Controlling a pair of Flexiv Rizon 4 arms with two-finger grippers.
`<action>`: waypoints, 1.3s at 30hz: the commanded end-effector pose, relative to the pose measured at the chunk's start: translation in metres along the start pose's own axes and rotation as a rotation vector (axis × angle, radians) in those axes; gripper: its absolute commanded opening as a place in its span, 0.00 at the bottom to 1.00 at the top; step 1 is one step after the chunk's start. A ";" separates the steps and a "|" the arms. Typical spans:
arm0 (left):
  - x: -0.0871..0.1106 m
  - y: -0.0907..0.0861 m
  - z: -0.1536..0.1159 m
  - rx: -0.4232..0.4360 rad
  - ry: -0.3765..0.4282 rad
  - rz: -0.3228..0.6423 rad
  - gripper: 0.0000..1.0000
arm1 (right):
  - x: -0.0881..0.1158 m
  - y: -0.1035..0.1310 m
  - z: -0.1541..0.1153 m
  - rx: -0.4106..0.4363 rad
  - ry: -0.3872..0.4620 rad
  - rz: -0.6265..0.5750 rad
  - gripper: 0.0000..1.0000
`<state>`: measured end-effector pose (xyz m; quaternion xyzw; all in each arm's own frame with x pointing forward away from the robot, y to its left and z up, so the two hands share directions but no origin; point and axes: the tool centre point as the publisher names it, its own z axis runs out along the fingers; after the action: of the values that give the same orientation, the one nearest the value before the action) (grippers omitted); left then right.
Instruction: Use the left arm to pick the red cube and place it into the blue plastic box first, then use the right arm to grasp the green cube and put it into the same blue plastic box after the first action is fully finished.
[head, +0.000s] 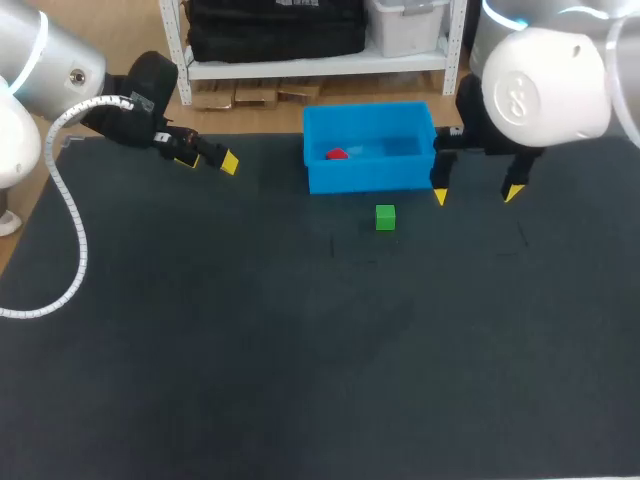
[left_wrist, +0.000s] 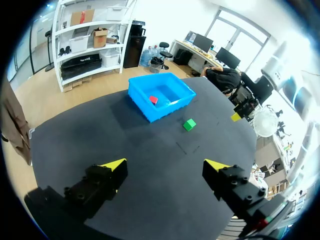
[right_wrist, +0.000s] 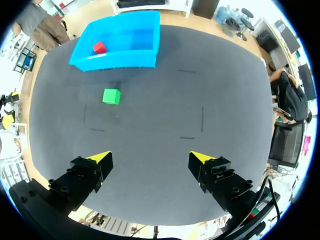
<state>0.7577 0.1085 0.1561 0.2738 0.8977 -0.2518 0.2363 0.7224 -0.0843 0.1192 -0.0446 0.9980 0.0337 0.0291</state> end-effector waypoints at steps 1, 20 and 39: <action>-0.001 0.002 0.000 0.004 0.002 0.002 1.00 | -0.008 0.003 0.003 0.006 0.013 0.005 1.00; -0.001 0.002 0.000 0.004 0.002 0.002 1.00 | -0.025 0.041 0.021 0.008 0.017 -0.006 1.00; -0.001 0.002 0.000 0.004 0.002 0.002 1.00 | -0.033 0.071 0.042 0.012 0.003 -0.016 1.00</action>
<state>0.7577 0.1084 0.1561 0.2737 0.8977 -0.2517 0.2362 0.7489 -0.0133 0.0861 -0.0527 0.9977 0.0309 0.0292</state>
